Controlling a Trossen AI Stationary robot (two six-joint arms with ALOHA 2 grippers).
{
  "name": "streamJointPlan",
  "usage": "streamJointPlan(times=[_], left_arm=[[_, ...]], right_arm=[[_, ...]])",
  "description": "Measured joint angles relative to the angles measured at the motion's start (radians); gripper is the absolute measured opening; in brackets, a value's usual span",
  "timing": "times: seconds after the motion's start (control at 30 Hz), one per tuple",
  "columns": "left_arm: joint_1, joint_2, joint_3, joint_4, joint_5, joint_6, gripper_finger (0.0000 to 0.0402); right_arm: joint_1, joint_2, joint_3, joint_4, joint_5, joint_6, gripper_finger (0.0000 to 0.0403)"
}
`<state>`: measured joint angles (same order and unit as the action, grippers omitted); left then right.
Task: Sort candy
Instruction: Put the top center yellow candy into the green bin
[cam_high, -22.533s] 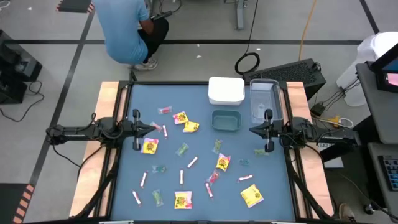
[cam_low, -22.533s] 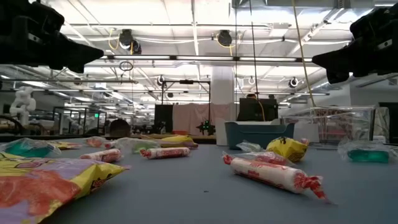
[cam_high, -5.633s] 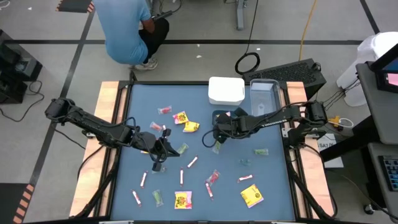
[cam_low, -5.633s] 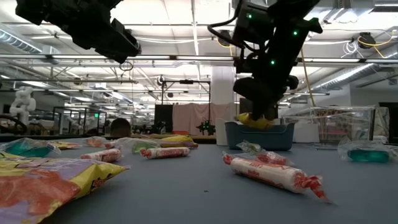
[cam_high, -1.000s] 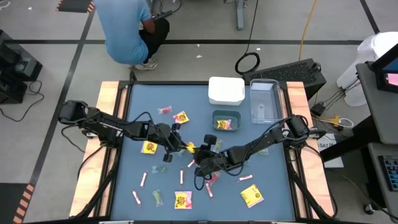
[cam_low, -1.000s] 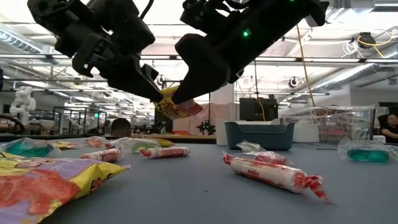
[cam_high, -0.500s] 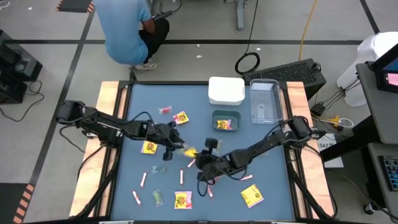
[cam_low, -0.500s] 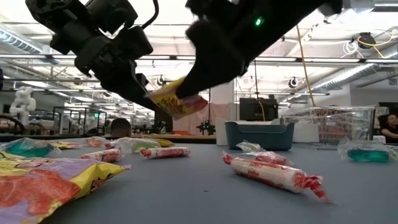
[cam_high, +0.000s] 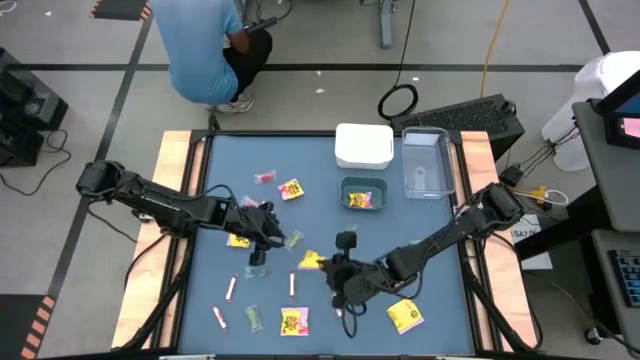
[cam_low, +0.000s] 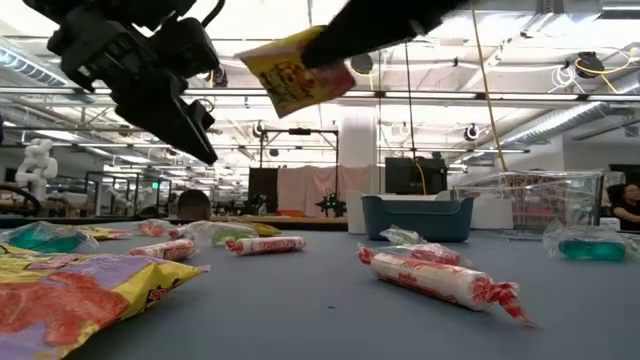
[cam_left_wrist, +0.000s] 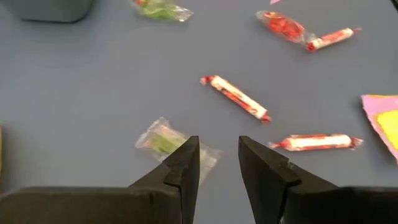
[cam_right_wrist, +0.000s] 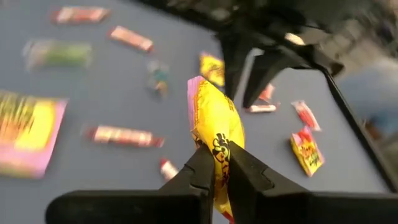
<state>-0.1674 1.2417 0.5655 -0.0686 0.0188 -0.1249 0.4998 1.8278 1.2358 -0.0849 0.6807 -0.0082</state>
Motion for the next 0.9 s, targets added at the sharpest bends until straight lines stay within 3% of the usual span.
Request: streamJointPlan(times=[0.13,0.43,0.67,0.77,0.9], left_arm=[[-0.02,0.001,0.0,0.0,-0.001,0.007,0.0116],[-0.025,0.001,0.0,0.0,-0.031,0.009,0.0116],[-0.024,0.001,0.0,0.0,-0.032,0.009,0.0116],[-0.024,0.001,0.0,0.0,-0.032,0.009,0.0116],[-0.024,0.001,0.0,0.0,-0.032,0.007,0.0116]], right_arm=[[0.03,0.004,0.0,-0.068,-0.003,-0.108,0.0022],[0.046,0.005,0.0,-0.092,0.003,-0.098,0.0022],[0.034,0.005,0.0,-0.072,0.012,0.094,0.0022],[0.026,0.005,0.0,-0.076,0.072,0.207,0.0022],[0.009,0.005,0.0,-0.077,0.183,0.472,0.0022]])
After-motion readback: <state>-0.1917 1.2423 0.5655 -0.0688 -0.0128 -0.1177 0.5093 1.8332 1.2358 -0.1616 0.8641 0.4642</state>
